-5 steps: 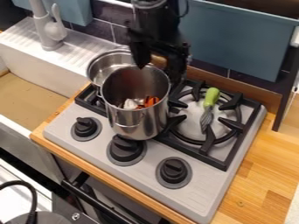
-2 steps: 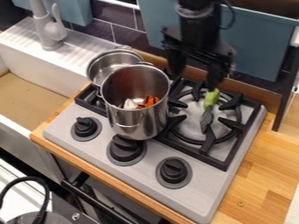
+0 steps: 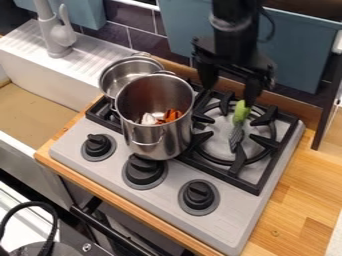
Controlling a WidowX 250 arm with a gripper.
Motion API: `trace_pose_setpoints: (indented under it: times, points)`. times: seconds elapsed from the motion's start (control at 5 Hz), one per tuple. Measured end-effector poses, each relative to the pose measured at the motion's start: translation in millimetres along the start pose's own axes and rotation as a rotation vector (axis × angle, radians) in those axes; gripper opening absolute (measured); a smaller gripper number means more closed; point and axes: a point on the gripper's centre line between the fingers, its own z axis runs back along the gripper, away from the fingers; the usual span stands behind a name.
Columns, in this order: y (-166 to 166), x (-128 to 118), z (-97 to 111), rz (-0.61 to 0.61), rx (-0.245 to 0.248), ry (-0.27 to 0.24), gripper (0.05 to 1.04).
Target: Put the green knife in the silver pot
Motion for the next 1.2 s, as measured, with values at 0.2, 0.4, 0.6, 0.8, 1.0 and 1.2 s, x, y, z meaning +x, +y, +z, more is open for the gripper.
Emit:
trace_pose_setpoints:
  times: [0.2,0.4,0.6,0.8,1.0,1.2]
  points:
    - [-1,5,-6,0.018,0.009,-0.047,0.994]
    - [1,7,-21,0.055,0.035,-0.054,0.994]
    - [3,3,-26,0.100,0.046,-0.069,0.994]
    - [3,5,-31,0.212,0.042,-0.104,0.994]
    - [3,1,-43,0.258,0.026,-0.052,0.994]
    - [2,3,-49,0.279,0.027,-0.035,0.994]
